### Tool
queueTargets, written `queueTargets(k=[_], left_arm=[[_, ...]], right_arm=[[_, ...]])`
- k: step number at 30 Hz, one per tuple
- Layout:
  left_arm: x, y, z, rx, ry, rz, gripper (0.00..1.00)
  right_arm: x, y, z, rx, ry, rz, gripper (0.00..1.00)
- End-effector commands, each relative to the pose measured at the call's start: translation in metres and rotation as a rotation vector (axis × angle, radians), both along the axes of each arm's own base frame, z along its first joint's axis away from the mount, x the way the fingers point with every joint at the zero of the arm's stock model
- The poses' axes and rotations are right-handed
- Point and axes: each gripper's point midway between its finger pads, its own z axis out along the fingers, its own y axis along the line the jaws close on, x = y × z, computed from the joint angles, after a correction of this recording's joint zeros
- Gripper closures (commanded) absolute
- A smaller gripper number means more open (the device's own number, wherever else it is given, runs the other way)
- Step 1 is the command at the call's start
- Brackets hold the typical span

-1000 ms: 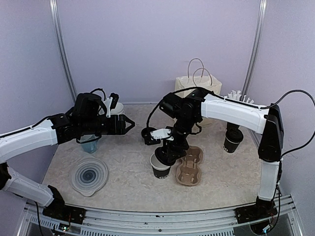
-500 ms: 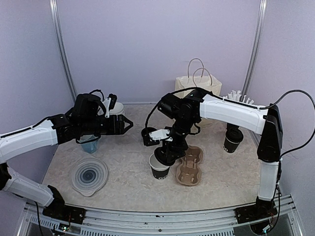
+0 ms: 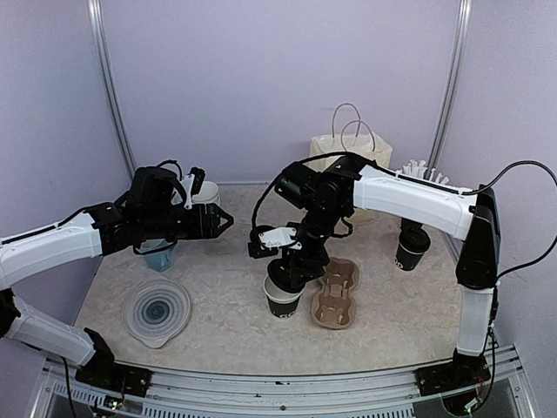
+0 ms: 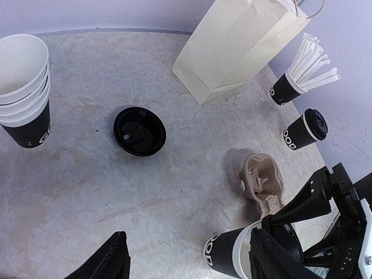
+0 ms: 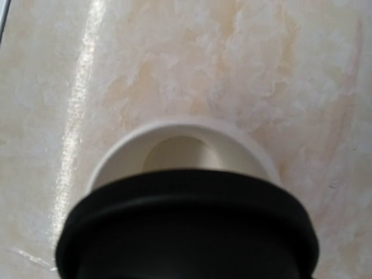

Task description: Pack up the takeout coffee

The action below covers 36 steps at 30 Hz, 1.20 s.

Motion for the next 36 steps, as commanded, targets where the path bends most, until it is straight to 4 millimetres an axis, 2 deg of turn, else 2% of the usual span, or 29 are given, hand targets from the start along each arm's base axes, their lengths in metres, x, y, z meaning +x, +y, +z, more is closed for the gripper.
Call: queueTargets(k=[1,22,30,36], left_arm=[[-0.001,0.003,-0.003,-0.011,0.005,0.002,0.31],[0.000,0.006,-0.001,-0.019,0.004,0.004,0.31],[0.001,0.005,0.000,-0.019,0.007,-0.001,0.30],[0.002,0.004,0.002,-0.019,0.003,0.000,0.30]], right_arm=[[-0.006,0.005,0.020,0.039,-0.024,0.024,0.30],[-0.011,0.000,-0.008,-0.044,-0.009,0.036,0.27],[-0.008,-0.004,0.005,-0.031,-0.062,0.042,0.26],[-0.012,-0.006,-0.008,-0.064,-0.024,0.049,0.26]])
